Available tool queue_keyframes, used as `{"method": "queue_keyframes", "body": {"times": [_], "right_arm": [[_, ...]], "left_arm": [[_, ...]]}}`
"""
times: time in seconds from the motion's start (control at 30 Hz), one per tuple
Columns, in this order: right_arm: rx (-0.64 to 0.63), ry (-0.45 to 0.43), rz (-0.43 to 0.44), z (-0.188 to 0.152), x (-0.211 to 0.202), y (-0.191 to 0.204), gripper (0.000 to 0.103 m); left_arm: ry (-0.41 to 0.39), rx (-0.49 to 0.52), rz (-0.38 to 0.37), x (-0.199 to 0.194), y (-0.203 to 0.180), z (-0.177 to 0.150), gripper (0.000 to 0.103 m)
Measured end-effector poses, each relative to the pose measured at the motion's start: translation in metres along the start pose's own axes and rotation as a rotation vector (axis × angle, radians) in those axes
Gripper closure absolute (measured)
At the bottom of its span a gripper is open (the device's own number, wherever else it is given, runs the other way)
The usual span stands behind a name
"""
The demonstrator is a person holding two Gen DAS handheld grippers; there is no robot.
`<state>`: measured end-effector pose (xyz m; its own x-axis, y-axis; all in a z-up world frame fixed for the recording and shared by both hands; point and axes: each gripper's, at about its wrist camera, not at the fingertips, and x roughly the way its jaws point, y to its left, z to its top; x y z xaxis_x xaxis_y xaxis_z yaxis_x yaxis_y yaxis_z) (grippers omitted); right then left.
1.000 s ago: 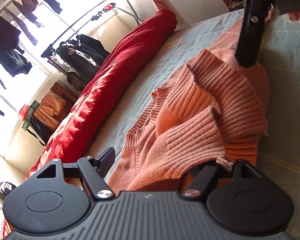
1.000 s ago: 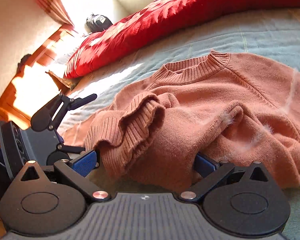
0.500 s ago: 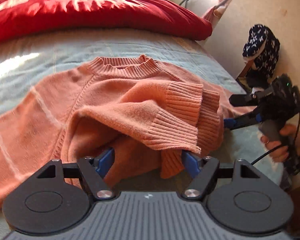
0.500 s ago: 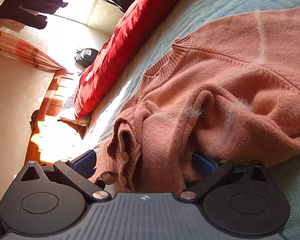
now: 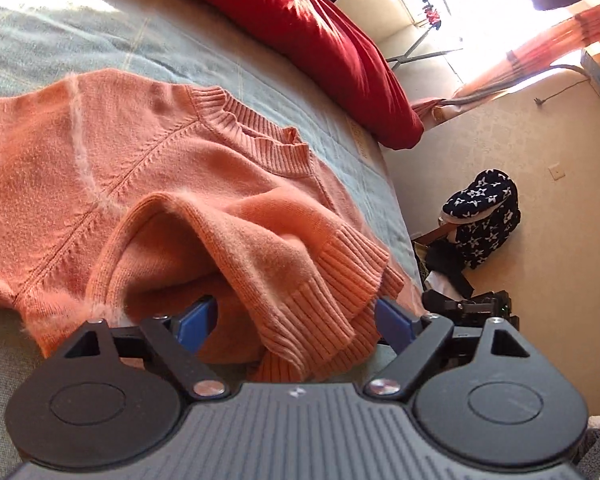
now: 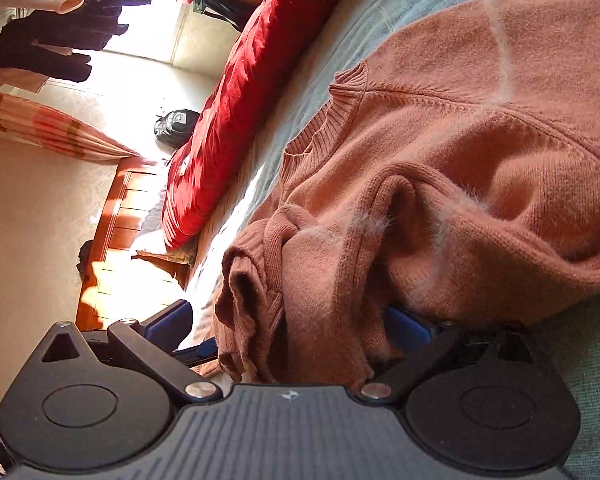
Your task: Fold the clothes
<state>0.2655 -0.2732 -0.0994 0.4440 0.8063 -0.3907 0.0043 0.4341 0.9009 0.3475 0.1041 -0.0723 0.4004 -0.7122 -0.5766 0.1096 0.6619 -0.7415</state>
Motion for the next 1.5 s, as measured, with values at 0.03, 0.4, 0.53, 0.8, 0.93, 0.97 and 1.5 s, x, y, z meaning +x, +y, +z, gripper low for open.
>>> {"method": "queue_keyframes", "body": {"times": [0.03, 0.4, 0.53, 0.8, 0.93, 0.97, 1.5], "right_arm": [[-0.010, 0.003, 0.006, 0.001, 0.000, 0.003, 0.000], [0.137, -0.022, 0.162, 0.014, 0.011, -0.022, 0.000], [0.094, -0.027, 0.175, 0.023, 0.020, -0.012, 0.000], [0.343, -0.083, 0.056, 0.015, 0.022, -0.073, 0.097], [0.235, -0.073, -0.069, 0.021, 0.034, -0.047, 0.096], [0.236, -0.076, -0.074, 0.020, 0.035, -0.045, 0.096], [0.101, -0.016, 0.012, 0.007, 0.001, 0.016, 0.091]], "left_arm": [[-0.003, -0.013, 0.014, 0.006, 0.003, 0.003, 0.019], [-0.055, -0.266, -0.102, 0.037, 0.031, -0.002, 0.029], [-0.085, -0.282, -0.161, 0.049, 0.028, 0.012, 0.029], [-0.067, -0.320, -0.069, 0.068, 0.050, 0.000, 0.070], [-0.067, -0.314, -0.047, 0.068, 0.047, 0.001, 0.072], [-0.067, -0.321, -0.046, 0.067, 0.047, 0.001, 0.072], [-0.162, -0.343, -0.021, -0.021, 0.027, -0.013, 0.097]]}}
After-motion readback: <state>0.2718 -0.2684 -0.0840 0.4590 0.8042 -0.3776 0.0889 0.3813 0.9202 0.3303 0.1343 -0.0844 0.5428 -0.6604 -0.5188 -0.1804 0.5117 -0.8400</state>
